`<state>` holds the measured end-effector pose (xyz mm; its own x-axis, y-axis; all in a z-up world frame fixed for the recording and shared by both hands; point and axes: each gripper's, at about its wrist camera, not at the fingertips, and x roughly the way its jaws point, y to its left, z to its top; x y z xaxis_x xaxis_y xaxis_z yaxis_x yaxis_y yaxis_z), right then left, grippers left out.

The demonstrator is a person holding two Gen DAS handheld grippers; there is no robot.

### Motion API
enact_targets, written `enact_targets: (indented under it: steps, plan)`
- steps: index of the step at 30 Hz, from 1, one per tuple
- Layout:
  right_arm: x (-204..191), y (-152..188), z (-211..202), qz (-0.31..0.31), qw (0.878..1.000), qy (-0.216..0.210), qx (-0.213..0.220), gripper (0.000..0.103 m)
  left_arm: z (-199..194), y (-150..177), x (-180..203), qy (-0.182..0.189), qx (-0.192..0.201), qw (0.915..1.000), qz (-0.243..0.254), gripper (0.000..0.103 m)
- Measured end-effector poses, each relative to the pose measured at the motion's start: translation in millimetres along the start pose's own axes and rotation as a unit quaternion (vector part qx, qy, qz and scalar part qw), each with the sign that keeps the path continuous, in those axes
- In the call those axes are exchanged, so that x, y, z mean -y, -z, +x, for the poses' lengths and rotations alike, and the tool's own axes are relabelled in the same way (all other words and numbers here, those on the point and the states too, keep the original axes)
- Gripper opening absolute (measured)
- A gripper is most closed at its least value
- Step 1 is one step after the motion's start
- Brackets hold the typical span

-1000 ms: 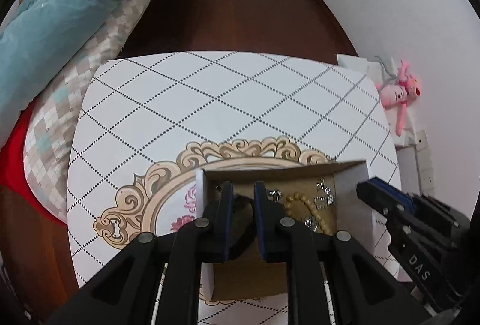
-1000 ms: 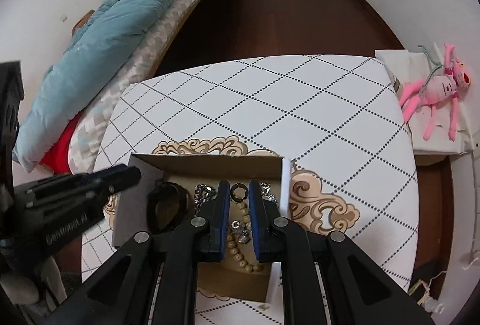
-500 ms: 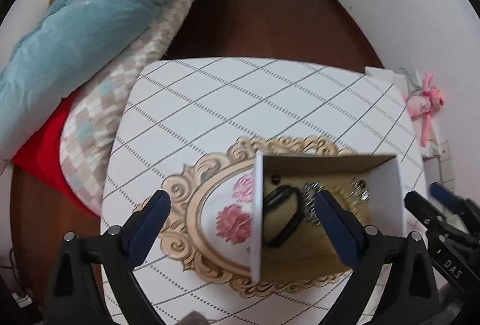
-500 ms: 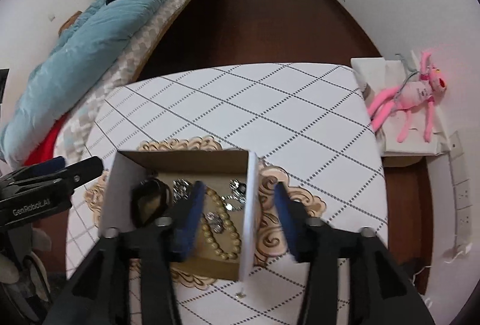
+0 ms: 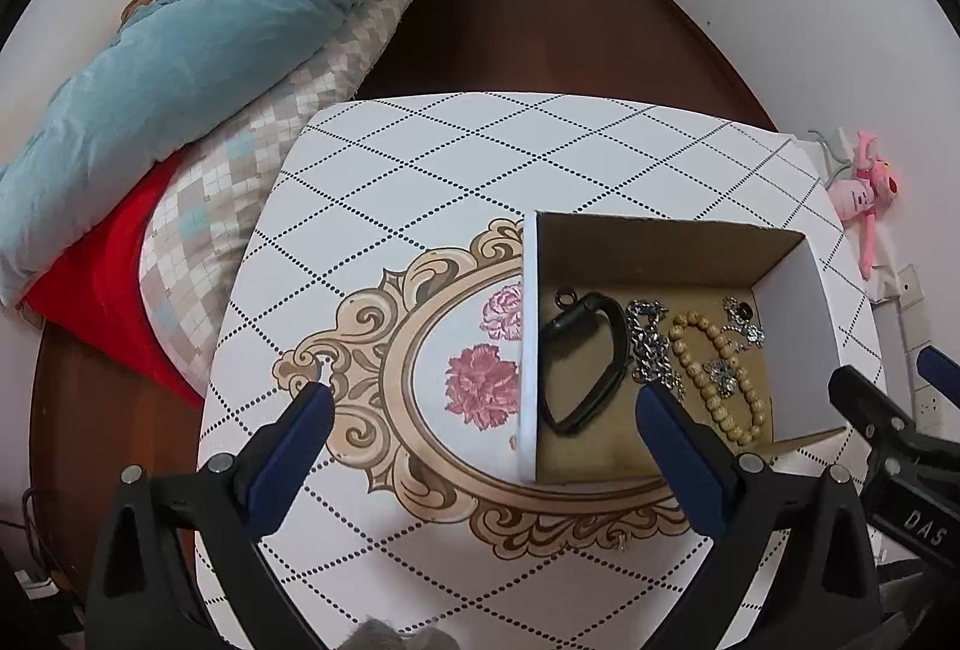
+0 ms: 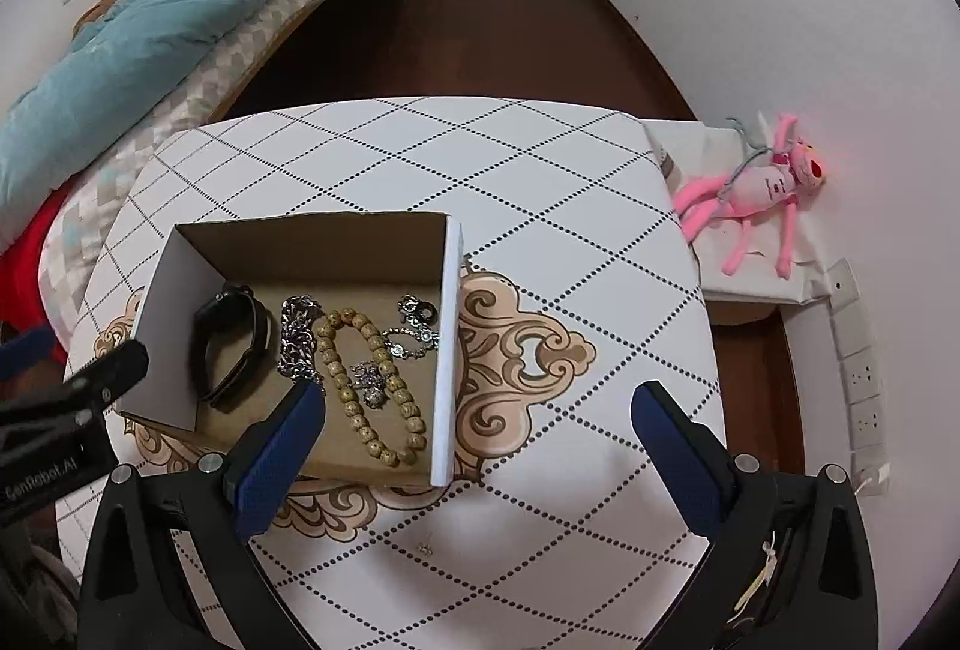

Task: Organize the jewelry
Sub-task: 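Lift both open tools away from the white box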

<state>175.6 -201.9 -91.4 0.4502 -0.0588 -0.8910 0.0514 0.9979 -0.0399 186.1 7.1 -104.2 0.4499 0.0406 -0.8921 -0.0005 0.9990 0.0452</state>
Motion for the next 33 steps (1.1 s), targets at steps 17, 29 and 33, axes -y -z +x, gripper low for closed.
enact_targets:
  steps: [17,29,33]
  plan:
    - [15.6,32.0,-87.6,0.022,0.996,0.008,0.081,0.103,-87.0,31.7,6.6,0.011,0.085,0.9963,-0.006,0.102]
    - [21.0,51.4,-164.1,0.034,0.989,-0.004,0.143,0.103,-150.9,45.0,7.4,0.038,0.124,0.9915,-0.003,0.102]
    - [23.8,57.4,-178.0,0.038,0.988,-0.011,0.152,0.103,-163.6,49.8,6.8,0.039,0.13,0.9907,-0.001,0.102]
